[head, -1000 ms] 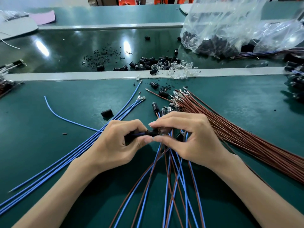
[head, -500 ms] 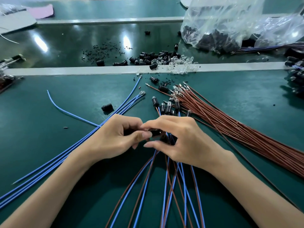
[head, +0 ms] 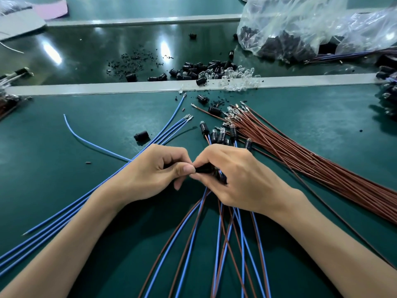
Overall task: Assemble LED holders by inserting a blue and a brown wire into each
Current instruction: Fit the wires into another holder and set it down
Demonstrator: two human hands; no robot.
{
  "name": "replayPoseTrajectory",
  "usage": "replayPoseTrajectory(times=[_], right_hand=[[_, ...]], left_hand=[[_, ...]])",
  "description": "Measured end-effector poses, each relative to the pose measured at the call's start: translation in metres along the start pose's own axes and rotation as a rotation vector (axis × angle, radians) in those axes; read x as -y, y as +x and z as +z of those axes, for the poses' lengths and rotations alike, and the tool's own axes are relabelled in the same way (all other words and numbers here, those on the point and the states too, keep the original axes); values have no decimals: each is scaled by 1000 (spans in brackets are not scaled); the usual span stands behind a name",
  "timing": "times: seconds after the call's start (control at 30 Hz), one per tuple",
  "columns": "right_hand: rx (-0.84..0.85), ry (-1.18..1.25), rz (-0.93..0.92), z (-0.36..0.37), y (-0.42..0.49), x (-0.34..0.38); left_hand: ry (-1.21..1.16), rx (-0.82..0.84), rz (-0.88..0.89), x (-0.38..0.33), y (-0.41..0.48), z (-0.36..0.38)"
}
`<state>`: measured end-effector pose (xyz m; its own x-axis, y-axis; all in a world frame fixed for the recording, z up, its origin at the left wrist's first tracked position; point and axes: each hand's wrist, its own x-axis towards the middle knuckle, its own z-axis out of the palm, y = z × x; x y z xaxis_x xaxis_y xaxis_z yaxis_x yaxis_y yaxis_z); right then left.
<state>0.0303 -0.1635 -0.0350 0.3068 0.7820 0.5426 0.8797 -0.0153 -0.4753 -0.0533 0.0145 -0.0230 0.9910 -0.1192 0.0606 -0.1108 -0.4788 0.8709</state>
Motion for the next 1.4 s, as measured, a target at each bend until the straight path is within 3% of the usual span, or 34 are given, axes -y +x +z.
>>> replayPoseTrajectory(times=[0.23, 0.37, 0.47, 0.57, 0.67, 0.73, 0.8, 0.9, 1.03, 1.13, 1.27, 1.4], right_hand=[[21, 13, -81, -3, -1, -5], [-18, 56, -28, -4, -2, -6], [-160, 76, 70, -5, -2, -6], [-418, 199, 289, -9, 1, -11], [-603, 363, 519, -13, 5, -18], [-625, 393, 571, -14, 7, -19], [-662, 454, 567, -14, 7, -21], [-680, 478, 554, -16, 7, -21], [-652, 356, 674, -18, 6, -25], [-577, 138, 694, -20, 4, -27], [-442, -286, 604, -22, 12, -25], [-254, -368, 570, -33, 49, -38]], left_hand=[[29, -24, 82, 2, -2, 0], [73, -53, 102, 4, -1, 0], [138, -161, 101, -2, 1, 2], [235, -253, 68, -21, 1, -12], [385, -111, -28, -47, 0, -30], [279, -5, -74, -69, -3, -27], [2, 22, -79, -90, -2, -13], [-300, -94, -123, -101, 1, 13], [-383, -182, -281, -80, 5, 38], [-204, -222, -318, -59, 2, 48], [349, -349, -154, -40, -1, 46], [523, -394, -121, -34, 2, 42]])
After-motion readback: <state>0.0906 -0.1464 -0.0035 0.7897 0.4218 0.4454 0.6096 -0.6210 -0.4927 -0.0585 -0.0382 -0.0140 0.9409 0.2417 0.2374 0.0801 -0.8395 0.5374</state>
